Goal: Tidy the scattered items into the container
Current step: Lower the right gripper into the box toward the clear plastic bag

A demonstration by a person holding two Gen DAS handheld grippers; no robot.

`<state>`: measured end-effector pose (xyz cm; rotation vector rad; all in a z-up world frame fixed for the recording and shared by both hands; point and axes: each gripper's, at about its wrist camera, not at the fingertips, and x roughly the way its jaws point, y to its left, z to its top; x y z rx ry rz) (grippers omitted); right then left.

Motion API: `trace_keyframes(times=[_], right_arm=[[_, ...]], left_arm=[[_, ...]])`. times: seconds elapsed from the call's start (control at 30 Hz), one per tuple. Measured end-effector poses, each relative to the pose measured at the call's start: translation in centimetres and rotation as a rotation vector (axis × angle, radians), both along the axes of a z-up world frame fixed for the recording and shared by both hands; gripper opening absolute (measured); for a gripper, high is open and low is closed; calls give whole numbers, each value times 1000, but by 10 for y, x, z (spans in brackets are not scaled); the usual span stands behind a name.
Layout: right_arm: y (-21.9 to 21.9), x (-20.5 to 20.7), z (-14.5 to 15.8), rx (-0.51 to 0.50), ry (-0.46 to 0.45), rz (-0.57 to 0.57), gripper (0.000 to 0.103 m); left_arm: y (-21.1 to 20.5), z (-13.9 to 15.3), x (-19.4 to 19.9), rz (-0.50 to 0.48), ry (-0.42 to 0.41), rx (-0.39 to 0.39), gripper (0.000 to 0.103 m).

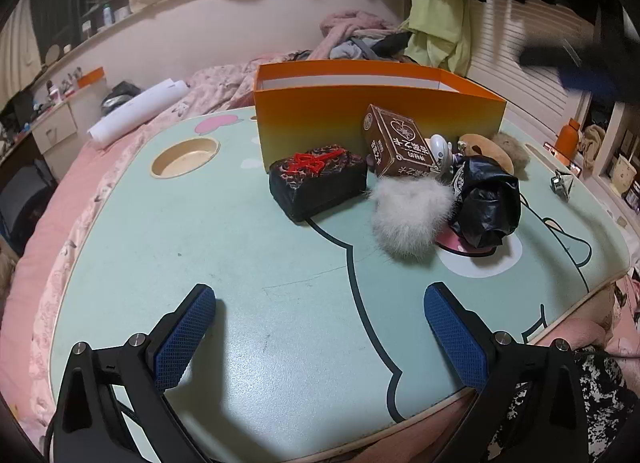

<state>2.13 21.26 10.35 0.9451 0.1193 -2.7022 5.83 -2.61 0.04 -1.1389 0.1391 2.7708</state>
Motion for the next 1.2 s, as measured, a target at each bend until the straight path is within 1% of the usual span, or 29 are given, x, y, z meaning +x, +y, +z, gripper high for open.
trace_keyframes(times=[0.07,0.1,0.2,0.27,0.43,0.6,0.7,0.8,0.87,0.93,0.97,1.0,1.07,1.13,1.17,1.2], right_arm=[[-18,-13,7,23,-7,16,102],[-26,-23,7,30,-30,22,102],[-47,-43,-5,28,-132,30,102],[-55,-48,-15,42,-165,29,102],[-69,-49,-34,75,-199,29,102],[-75,-46,-39,113,-196,29,102],[-77,-48,-42,105,-210,34,102],[-81,-49,-39,101,-215,44,102],[-85,-53,-31,91,-218,66,102],[-87,-60,-18,45,-228,98,102],[-87,-67,-10,-2,-248,118,102],[-87,-78,-2,-58,-286,133,102],[-91,-98,1,-124,-377,146,102],[-99,-116,-4,-129,-453,146,100],[-104,-124,-8,-117,-488,144,95],[-110,-132,-13,-102,-524,144,92]], left_arm=[[0,0,0,0,0,0,103],[0,0,0,-1,1,0,103],[1,0,0,-2,1,1,103],[1,1,0,-3,2,1,103],[1,1,-2,-5,4,2,103],[1,1,-2,-5,4,2,103],[1,1,-2,-5,4,2,103],[2,0,-1,-4,4,2,103],[2,0,-1,-4,4,2,103],[2,0,-1,-4,5,2,103],[2,0,-1,-4,5,2,103],[2,0,-1,-5,5,3,103],[2,0,-2,-6,5,3,103],[2,0,-3,-6,6,3,103],[1,0,-3,-7,7,3,103],[1,0,-4,-9,9,4,103]])
